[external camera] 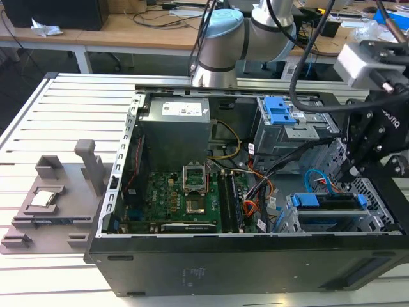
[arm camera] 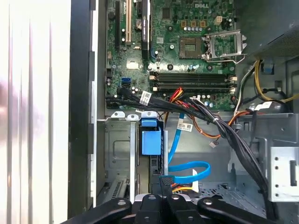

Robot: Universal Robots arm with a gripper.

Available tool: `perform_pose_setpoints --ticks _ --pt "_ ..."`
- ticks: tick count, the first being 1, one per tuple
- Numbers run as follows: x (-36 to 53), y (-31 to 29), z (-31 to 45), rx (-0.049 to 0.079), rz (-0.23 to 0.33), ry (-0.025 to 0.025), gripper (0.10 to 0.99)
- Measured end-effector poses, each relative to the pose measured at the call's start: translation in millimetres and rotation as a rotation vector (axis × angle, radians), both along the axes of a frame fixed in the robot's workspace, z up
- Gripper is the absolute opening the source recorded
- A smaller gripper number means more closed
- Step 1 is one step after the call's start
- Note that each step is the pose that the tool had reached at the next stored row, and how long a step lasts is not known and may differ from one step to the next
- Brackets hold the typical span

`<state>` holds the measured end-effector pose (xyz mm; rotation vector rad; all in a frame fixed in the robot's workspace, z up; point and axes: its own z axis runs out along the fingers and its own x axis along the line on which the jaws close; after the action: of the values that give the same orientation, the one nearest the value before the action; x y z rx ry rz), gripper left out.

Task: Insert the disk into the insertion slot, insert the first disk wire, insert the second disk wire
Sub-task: 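Insert the second disk wire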

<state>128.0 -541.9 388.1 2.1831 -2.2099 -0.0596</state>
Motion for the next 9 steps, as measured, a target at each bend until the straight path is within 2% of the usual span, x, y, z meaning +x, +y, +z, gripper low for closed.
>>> perform_pose_setpoints --ticks 2,9 --pt "0.0 0.4 9.6 -0.001 0.000 0.0000 0.106" --pt "0.0 0.4 10.4 -0.001 0.000 0.0001 0.106"
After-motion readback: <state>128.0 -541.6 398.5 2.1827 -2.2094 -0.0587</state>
